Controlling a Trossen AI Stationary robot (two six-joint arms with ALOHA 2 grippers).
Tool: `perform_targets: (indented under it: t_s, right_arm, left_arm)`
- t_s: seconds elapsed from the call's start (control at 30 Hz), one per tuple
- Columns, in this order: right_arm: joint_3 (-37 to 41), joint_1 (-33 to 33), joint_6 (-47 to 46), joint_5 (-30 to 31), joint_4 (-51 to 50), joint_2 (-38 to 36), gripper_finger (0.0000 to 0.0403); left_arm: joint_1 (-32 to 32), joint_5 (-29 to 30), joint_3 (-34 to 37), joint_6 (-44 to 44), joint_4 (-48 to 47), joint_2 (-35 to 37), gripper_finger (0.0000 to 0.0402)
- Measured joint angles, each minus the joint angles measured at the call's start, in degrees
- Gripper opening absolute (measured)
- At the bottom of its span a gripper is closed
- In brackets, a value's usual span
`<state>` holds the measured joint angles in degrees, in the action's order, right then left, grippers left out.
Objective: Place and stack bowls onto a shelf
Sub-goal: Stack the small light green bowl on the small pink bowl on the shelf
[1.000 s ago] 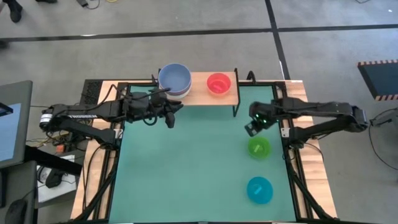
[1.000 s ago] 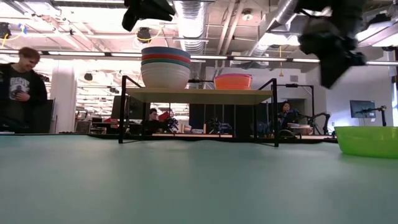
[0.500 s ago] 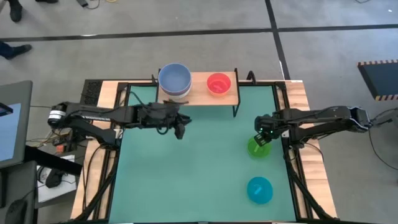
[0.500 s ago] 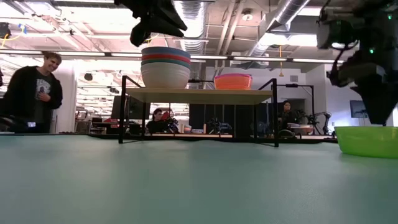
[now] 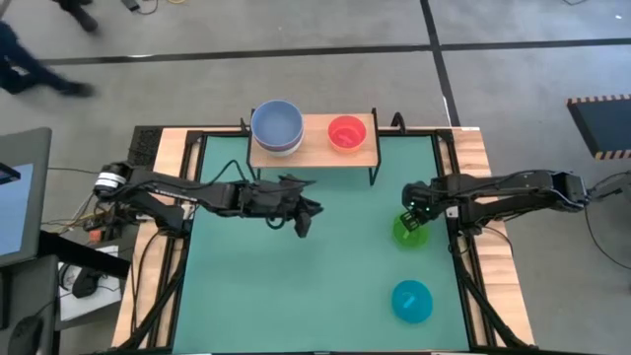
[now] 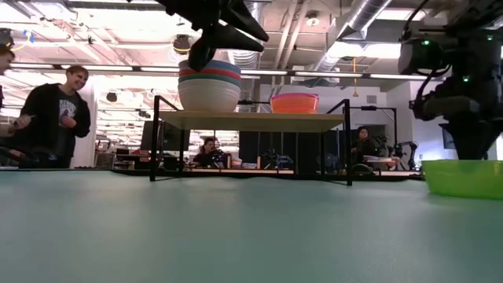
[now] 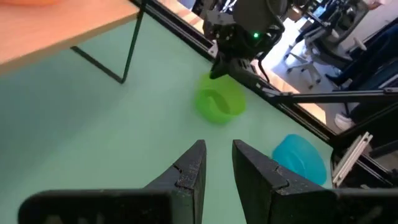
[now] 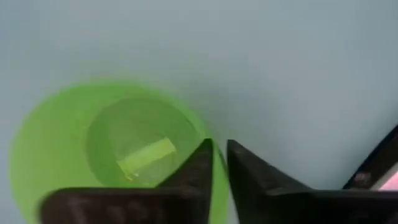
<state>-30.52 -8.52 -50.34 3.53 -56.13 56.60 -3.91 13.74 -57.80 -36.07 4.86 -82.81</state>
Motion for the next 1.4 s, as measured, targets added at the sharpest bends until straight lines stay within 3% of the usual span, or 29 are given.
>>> perform_targets:
  t_s: [0.1, 0.27, 0.57, 0.7, 0.97, 1.13, 1.4]
  right_arm:
    - [0.0, -0.3, 1.0, 0.9, 3.1, 0.0, 0.0021]
    - [0.0, 0.0, 0.3, 0.9, 10.2, 0.0, 0.0035]
    - [-2.5, 3.6, -2.1, 1.3, 27.9, 0.0, 0.0021]
    - [-5.6, 5.1, -1.8, 4.8, 32.4, 0.1, 0.0021]
    - [-16.8, 6.1, 6.5, 13.8, 30.6, 3.2, 0.0021]
    - [-26.1, 2.1, 14.4, 20.2, 27.3, 6.4, 0.0021]
    - [-37.2, -9.8, 24.7, 20.6, 25.6, 12.7, 0.0021]
  left_arm:
    - [-0.3, 0.5, -0.6, 1.8, 0.9, 0.1, 0.007]
    - [-0.3, 0.5, -2.4, 3.8, 0.6, 0.1, 0.0088]
    - [0.1, 2.0, -3.5, 5.9, 0.8, 0.2, 0.012]
    - [0.3, 2.1, -3.5, 6.0, 0.7, 0.2, 0.0122]
    - [0.7, 2.1, -3.5, 6.5, 2.5, 0.2, 0.0122]
    - [0.6, 3.1, -3.5, 6.5, 2.8, 0.2, 0.0122]
    - [0.4, 3.7, -3.5, 6.9, 3.6, 0.3, 0.0122]
